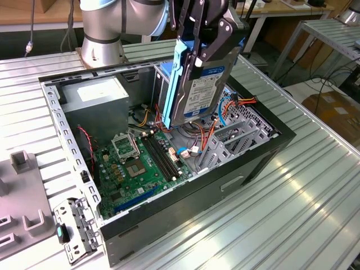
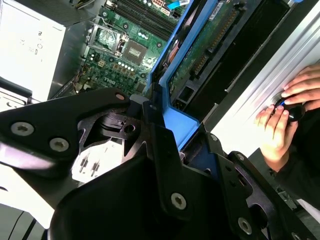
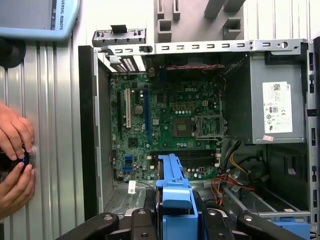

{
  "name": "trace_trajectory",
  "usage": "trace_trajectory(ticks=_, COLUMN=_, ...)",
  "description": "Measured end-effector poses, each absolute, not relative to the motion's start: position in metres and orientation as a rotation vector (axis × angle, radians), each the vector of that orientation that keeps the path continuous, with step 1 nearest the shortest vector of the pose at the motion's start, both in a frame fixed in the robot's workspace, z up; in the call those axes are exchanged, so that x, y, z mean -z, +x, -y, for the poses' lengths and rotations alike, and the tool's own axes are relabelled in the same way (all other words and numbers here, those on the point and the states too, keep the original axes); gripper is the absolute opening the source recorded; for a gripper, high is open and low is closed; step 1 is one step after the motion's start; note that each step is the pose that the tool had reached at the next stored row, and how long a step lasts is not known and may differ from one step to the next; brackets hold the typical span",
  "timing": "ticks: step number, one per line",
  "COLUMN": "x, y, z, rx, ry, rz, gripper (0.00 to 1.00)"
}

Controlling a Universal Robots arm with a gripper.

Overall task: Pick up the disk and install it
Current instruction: 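Insert the disk into the insertion slot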

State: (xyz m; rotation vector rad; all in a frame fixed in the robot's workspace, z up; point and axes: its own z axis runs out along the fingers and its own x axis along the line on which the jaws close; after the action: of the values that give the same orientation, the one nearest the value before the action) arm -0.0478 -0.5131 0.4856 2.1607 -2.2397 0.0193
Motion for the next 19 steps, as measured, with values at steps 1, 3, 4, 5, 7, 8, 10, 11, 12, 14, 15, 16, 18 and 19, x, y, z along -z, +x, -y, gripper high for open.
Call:
trace_trajectory(ticks=1, x=-0.4856, y=-0.0478, z=0.5140, rx=-0.020, ry=2.160, rz=2.239, gripper=0.37)
trace_trajectory(ticks=3, x=-0.4856, y=-0.0478, z=0.5159, rx=-0.021, ry=2.160, rz=2.239, gripper=0.37)
trace_trajectory(ticks=4, x=-0.4855, y=-0.0478, z=0.5173, rx=-0.022, ry=2.160, rz=2.239, gripper=0.37)
trace_trajectory(ticks=5, x=-0.4855, y=-0.0478, z=0.5181, rx=-0.022, ry=2.159, rz=2.238, gripper=0.37)
trace_trajectory(ticks=7, x=-0.4854, y=-0.0479, z=0.5197, rx=-0.024, ry=2.158, rz=2.238, gripper=0.37)
trace_trajectory(ticks=8, x=-0.4855, y=-0.0479, z=0.5197, rx=-0.024, ry=2.158, rz=2.238, gripper=0.37)
trace_trajectory(ticks=10, x=-0.4855, y=-0.0478, z=0.5198, rx=-0.024, ry=2.158, rz=2.237, gripper=0.37)
trace_trajectory(ticks=11, x=-0.4855, y=-0.0478, z=0.5198, rx=-0.024, ry=2.158, rz=2.237, gripper=0.37)
trace_trajectory(ticks=12, x=-0.4855, y=-0.0478, z=0.5198, rx=-0.024, ry=2.158, rz=2.237, gripper=0.37)
trace_trajectory(ticks=14, x=-0.4855, y=-0.0478, z=0.5199, rx=-0.024, ry=2.158, rz=2.237, gripper=0.37)
trace_trajectory(ticks=15, x=-0.4855, y=-0.0478, z=0.5199, rx=-0.024, ry=2.158, rz=2.237, gripper=0.37)
trace_trajectory(ticks=16, x=-0.4855, y=-0.0478, z=0.5205, rx=-0.025, ry=2.158, rz=2.237, gripper=0.37)
trace_trajectory(ticks=18, x=-0.4855, y=-0.0478, z=0.5230, rx=-0.025, ry=2.158, rz=2.237, gripper=0.37)
trace_trajectory(ticks=19, x=-0.4854, y=-0.0477, z=0.5236, rx=-0.025, ry=2.158, rz=2.237, gripper=0.37)
